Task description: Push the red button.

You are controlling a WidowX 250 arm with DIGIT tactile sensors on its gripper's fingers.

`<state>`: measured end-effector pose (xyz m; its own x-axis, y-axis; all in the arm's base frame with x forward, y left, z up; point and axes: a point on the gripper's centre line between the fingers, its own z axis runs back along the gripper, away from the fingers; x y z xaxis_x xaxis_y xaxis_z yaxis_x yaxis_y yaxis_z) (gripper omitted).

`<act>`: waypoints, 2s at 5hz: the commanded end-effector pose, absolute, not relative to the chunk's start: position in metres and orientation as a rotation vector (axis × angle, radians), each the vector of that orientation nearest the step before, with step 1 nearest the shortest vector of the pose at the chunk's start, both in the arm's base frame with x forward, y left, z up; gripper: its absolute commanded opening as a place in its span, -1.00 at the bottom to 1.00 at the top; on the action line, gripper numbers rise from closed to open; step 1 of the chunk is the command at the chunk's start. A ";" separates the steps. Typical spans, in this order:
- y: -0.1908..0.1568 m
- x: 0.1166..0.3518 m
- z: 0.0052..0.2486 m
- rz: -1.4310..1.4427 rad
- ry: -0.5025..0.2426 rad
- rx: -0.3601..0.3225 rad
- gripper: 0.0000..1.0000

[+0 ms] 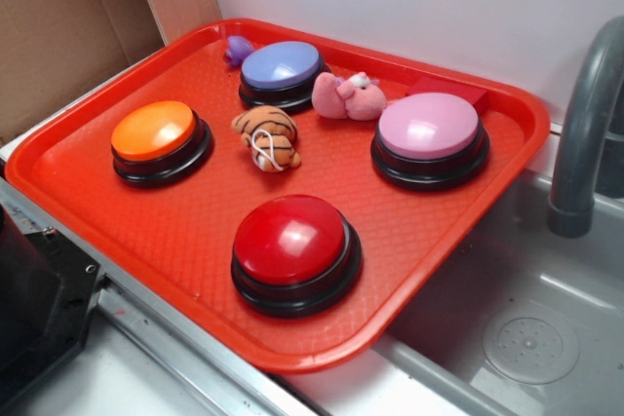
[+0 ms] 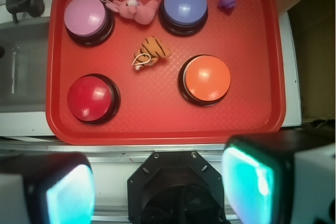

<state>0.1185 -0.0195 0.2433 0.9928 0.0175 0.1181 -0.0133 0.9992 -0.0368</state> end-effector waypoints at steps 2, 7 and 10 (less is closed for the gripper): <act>-0.043 0.168 0.200 -0.235 -0.073 -0.025 1.00; -0.176 0.187 0.138 -0.900 -0.092 0.074 1.00; -0.158 0.158 0.095 -0.848 -0.064 0.011 1.00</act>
<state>0.1612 -0.1478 0.0815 0.6591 -0.7519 -0.0147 0.7519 0.6586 0.0309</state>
